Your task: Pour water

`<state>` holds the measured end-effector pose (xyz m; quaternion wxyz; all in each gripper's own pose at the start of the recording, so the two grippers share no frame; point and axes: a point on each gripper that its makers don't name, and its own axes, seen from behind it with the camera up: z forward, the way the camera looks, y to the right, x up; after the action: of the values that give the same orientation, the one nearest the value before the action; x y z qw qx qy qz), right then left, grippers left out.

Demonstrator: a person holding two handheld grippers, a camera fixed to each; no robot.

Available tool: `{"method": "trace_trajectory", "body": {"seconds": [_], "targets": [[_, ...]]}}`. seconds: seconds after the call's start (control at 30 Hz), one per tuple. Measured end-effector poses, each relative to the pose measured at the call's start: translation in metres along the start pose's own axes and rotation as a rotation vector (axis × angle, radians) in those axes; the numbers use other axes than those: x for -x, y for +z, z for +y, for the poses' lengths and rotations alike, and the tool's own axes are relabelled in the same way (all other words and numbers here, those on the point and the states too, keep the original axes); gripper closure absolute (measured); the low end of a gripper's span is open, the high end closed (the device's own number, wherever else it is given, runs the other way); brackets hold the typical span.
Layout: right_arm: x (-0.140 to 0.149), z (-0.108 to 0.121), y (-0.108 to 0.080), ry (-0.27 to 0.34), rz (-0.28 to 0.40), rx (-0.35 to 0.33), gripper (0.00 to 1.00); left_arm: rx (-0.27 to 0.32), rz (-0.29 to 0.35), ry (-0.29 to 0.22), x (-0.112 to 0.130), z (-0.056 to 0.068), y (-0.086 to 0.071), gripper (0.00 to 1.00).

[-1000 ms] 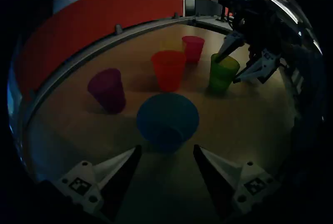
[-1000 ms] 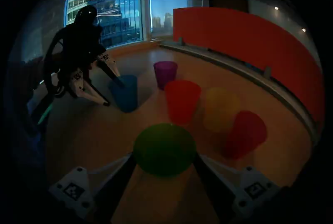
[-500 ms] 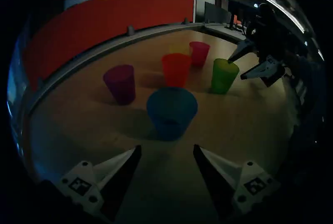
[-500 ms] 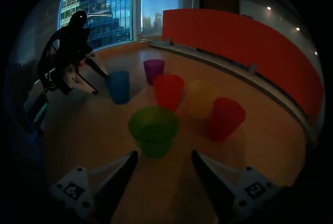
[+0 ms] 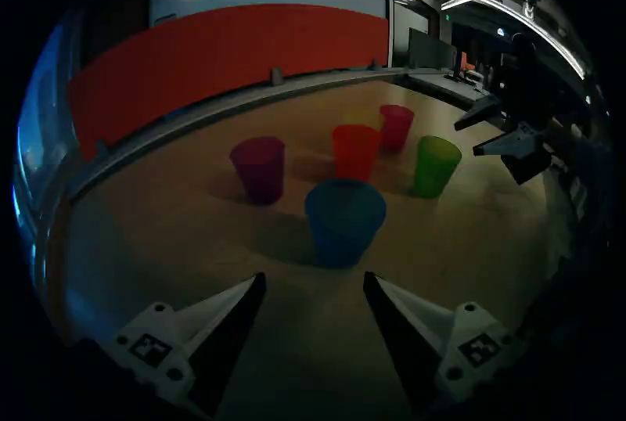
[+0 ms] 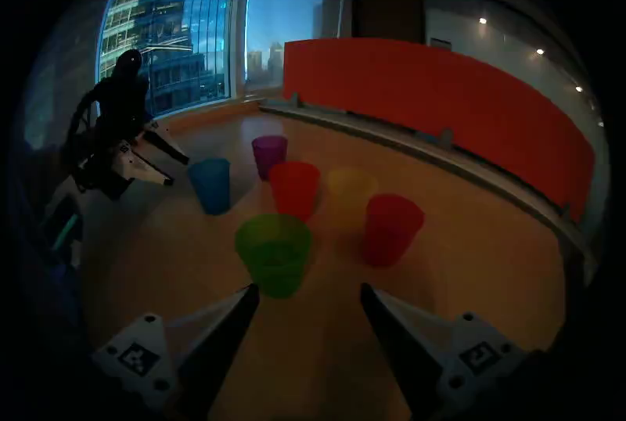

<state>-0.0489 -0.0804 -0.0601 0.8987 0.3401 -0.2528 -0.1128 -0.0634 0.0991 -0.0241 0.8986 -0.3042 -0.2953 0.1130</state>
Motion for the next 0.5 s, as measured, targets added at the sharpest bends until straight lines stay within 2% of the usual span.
{"method": "trace_trajectory", "body": {"seconds": [0.2,0.3,0.5], "targets": [[-0.015,0.012,-0.011,0.023,0.058,0.067,0.0,-0.053,0.081,-0.039,-0.016,-0.012,-0.012,0.08],[-0.03,0.021,-0.017,0.042,0.108,0.116,0.0,-0.074,0.135,-0.058,-0.027,-0.016,-0.018,0.08],[-0.049,0.038,-0.025,0.073,0.19,0.216,0.0,-0.174,0.247,-0.08,-0.047,-0.035,-0.029,0.08]]}}
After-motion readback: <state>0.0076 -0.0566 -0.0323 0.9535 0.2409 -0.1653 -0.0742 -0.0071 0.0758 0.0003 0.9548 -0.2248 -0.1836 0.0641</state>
